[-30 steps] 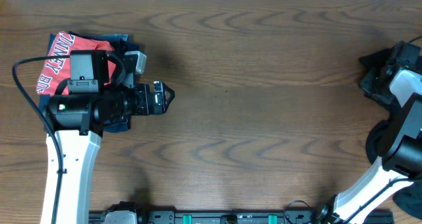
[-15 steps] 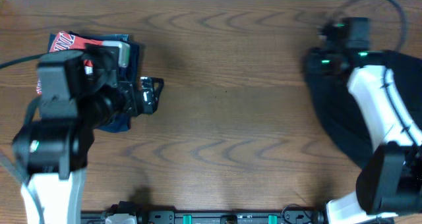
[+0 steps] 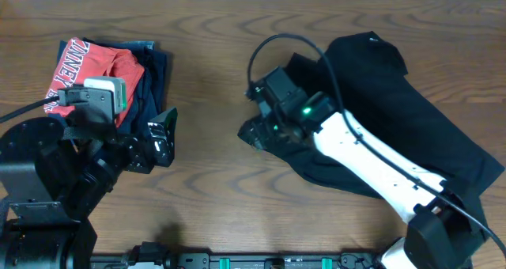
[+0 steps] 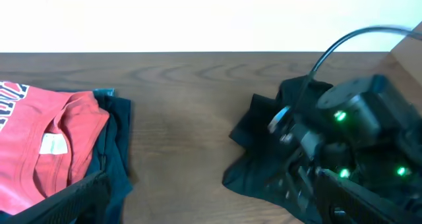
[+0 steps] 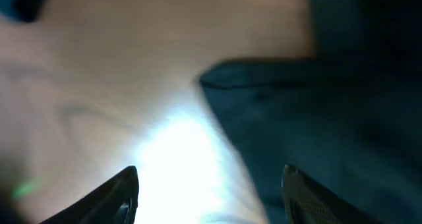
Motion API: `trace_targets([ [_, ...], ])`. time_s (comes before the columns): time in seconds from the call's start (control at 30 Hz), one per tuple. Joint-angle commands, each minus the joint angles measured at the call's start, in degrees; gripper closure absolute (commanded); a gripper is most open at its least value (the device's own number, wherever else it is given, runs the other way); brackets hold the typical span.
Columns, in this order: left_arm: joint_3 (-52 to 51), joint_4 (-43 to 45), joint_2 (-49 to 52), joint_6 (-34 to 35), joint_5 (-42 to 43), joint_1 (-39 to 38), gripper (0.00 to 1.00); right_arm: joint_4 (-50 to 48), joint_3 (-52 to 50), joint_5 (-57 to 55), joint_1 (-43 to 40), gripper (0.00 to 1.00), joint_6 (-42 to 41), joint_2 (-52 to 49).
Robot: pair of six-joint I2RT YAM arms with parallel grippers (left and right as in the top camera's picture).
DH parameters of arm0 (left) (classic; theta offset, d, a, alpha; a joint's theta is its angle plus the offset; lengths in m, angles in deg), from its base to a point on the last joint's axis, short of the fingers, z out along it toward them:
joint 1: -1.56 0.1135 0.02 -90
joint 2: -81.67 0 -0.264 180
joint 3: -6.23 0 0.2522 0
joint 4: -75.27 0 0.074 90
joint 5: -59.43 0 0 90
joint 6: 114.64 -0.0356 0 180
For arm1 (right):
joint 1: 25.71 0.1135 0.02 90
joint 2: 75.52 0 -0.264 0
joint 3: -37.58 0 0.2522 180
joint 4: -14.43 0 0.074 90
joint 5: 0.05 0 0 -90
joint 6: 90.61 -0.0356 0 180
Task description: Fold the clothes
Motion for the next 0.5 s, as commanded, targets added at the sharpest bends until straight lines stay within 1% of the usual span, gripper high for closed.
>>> trace_targets([
  [0.0, 0.31, -0.74, 1.81, -0.11, -0.20, -0.17, 0.02, 1.40, 0.00, -7.65, -7.54, 0.32, -5.33, 6.95],
  [0.1, -0.15, -1.55, 5.44, -0.11, 2.84, -0.76, 0.02, 2.86, 0.00, -6.16, -14.67, 0.33, -8.04, 11.87],
  [0.17, -0.35, -2.25, 8.79, -0.11, 3.85, -2.56, 0.02, 3.76, 0.00, -3.52, -19.47, 0.34, -9.38, 14.86],
  [0.3, -0.46, -2.69, 17.03, -0.17, 3.82, -8.98, 0.02, 6.14, 0.00, 1.44, -27.96, 0.36, -10.27, 18.86],
  [0.47, -0.46, 1.51, 28.59, -2.14, 3.82, -17.11, 0.02, 12.94, -0.02, 1.64, -37.55, 0.33, -13.62, 20.13],
])
